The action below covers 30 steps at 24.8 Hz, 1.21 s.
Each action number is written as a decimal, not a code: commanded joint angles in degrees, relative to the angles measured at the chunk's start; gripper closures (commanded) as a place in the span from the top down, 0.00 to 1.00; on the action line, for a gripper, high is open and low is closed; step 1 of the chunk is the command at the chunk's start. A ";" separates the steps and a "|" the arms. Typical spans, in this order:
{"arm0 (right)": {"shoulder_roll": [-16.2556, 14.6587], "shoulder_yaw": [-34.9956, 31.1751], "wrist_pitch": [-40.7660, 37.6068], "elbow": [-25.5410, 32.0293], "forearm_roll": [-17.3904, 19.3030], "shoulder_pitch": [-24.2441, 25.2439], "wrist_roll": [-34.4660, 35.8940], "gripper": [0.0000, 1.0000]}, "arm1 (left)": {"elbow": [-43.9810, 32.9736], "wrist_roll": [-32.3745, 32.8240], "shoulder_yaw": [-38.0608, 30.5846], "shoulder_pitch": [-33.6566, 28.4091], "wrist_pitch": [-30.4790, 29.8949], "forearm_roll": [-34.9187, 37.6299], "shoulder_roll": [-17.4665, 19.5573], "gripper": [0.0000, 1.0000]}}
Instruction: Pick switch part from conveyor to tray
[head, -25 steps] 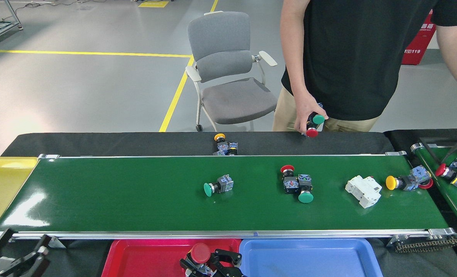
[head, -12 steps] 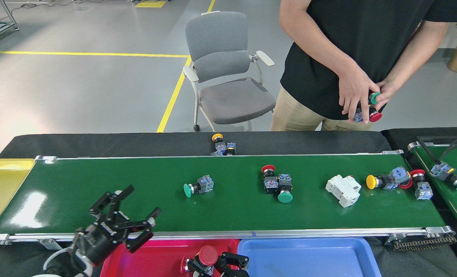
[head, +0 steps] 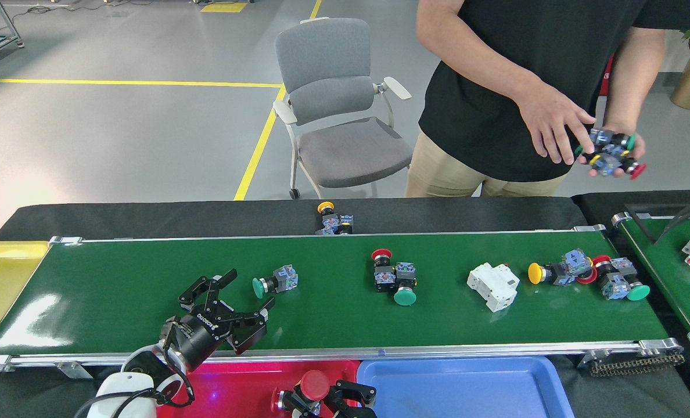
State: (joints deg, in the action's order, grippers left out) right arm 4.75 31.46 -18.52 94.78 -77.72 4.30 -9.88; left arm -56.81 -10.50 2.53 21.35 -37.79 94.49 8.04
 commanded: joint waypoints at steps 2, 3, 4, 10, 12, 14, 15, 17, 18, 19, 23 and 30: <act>0.08 0.00 -0.73 1.38 -0.06 -0.25 0.39 0.84 | 1.62 -0.22 -0.42 1.85 0.35 0.00 0.40 1.00; -0.18 0.09 -1.08 2.08 -0.06 -0.69 0.91 0.61 | 1.88 -0.22 -0.42 1.85 0.44 0.00 0.40 0.99; -0.62 0.00 -2.14 2.69 -0.06 -0.78 1.79 0.08 | 2.32 -0.22 -0.42 1.94 0.53 0.00 0.40 0.97; 0.17 -0.09 -2.84 3.05 -0.06 -0.87 3.11 0.99 | 3.90 -0.75 -0.15 1.94 2.99 0.00 -0.13 0.20; 0.26 -0.17 -3.02 3.05 0.20 -0.96 3.11 0.99 | 4.34 -0.75 -0.33 2.03 3.16 -0.09 -0.22 0.11; 0.43 -0.26 -3.02 3.05 0.29 -1.04 3.20 0.99 | 4.43 -0.75 -0.51 2.03 3.16 -0.44 -0.31 0.08; 0.43 -0.52 -2.93 3.05 0.38 -1.04 3.20 0.99 | 4.34 -0.84 -0.59 2.03 3.25 -0.79 -0.40 0.06; 0.34 -2.72 -2.67 3.05 0.73 -1.31 3.46 0.99 | 3.99 -0.84 -0.59 1.77 2.90 -1.85 0.04 0.04; 0.34 -4.57 -2.58 3.05 1.08 -1.31 3.46 0.99 | 3.64 -0.84 -0.51 1.50 2.64 -2.20 0.31 0.04; 0.26 -7.56 -2.49 3.05 1.34 -1.22 3.55 0.99 | 2.67 -0.75 -0.15 1.06 1.93 -2.55 0.48 0.04; -0.27 -16.96 -2.49 3.05 1.34 -0.25 3.55 0.98 | -10.07 -0.31 -1.56 -8.17 -7.21 -3.61 4.53 0.07; -0.09 -31.46 3.57 6.56 1.34 11.35 8.03 0.98 | -37.23 -0.13 -8.06 -35.85 -7.21 -8.35 8.48 0.64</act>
State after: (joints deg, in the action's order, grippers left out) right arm 4.52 0.72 -17.60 99.79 -76.57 14.91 -4.34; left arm -90.97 -10.43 -4.52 -13.24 -44.64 86.53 16.38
